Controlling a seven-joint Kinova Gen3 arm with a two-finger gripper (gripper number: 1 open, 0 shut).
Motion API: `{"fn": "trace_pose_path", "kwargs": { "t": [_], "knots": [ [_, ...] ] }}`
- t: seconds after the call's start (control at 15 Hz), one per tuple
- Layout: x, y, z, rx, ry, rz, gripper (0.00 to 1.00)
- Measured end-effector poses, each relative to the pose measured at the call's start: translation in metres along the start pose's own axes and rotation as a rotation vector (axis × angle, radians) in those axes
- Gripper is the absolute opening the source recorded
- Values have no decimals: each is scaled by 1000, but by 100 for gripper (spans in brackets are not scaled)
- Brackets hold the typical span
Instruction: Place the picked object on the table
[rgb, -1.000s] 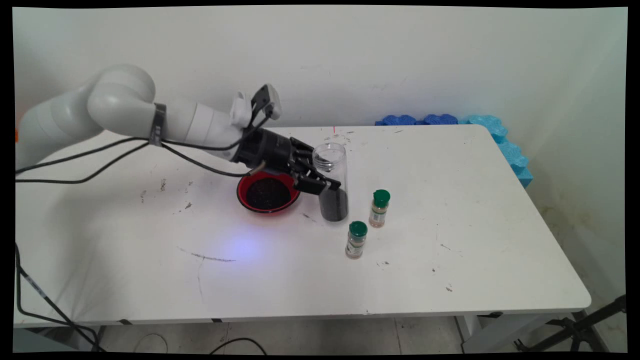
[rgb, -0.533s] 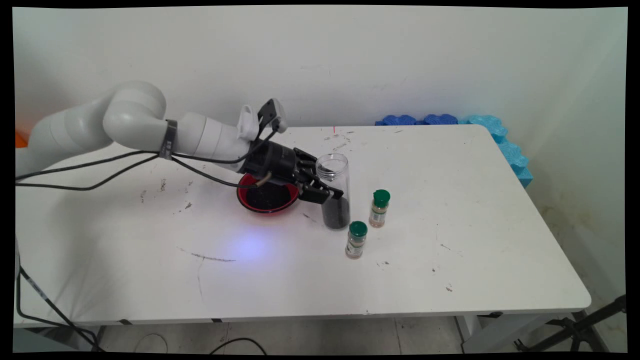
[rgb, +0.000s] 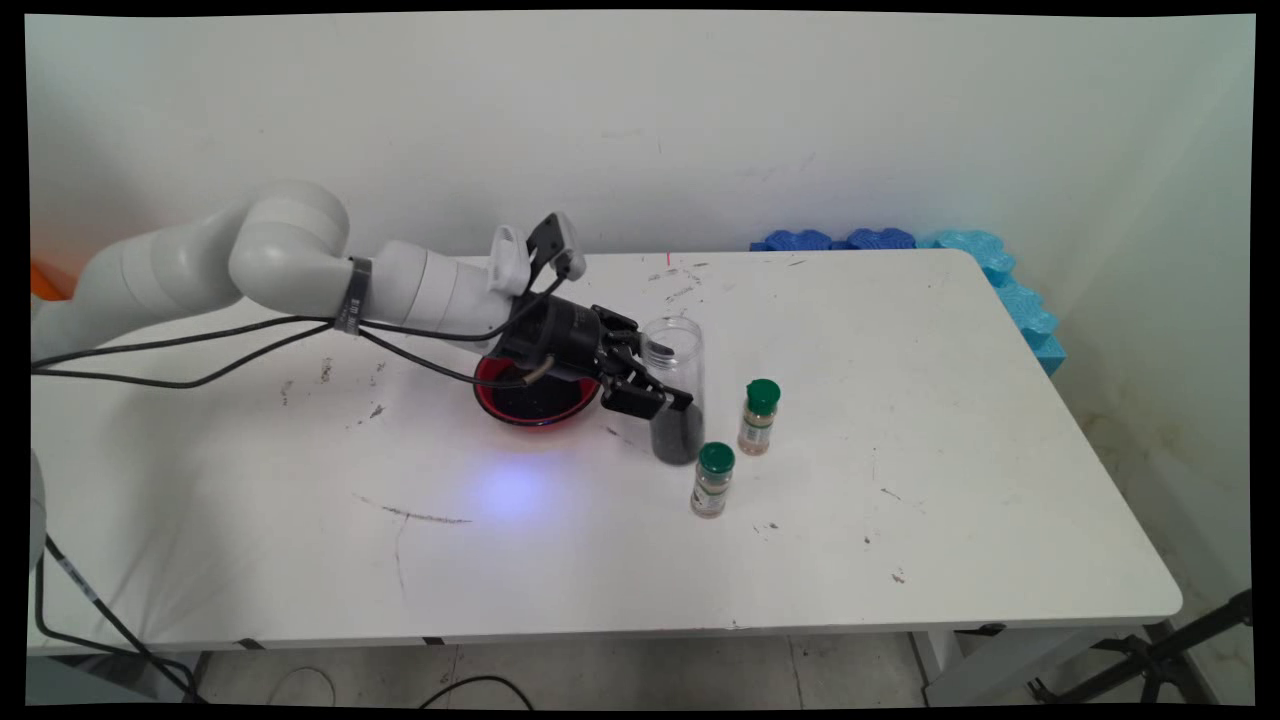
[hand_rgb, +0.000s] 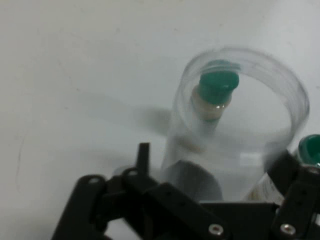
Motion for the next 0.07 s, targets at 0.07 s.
{"fn": "trace_pose_path", "kwargs": {
  "t": [0.07],
  "knots": [
    [0, 0, 1, 0, 1, 0, 100]
  ]
}}
